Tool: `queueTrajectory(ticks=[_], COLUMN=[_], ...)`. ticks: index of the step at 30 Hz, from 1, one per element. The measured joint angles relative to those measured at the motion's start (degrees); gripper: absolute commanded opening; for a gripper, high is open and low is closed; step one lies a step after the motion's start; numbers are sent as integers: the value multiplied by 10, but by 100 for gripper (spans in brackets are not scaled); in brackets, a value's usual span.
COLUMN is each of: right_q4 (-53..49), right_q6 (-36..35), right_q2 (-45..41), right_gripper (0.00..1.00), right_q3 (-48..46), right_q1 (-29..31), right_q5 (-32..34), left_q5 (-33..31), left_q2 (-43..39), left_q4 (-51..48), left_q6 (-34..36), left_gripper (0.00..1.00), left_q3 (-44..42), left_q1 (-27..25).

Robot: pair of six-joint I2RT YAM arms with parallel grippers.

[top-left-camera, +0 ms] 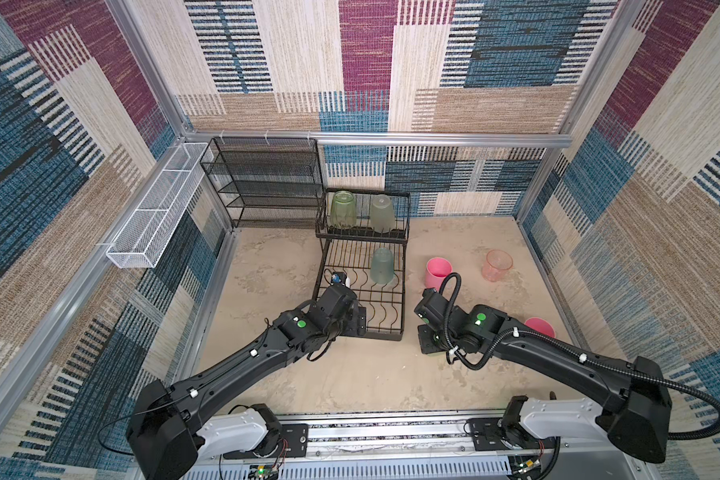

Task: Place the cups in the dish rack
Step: 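Lift the green cup toward the rack while the left gripper reaches to meet it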

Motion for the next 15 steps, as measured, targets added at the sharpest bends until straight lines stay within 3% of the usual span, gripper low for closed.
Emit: queueTrajectory(ticks=[7,15], right_q4=[-23,-9], right_q6=[-45,-113], right_q2=[-3,19], right_gripper=[0,0], right_q3=[79,171], right_q1=[0,-1], right_q5=[5,-5], left_q5=[31,155], left_q2=[-17,-47], left_q4=[-6,-3], left_q6=[-2,-25], left_gripper=[90,94], left_q3=[8,10], left_q1=[35,150])
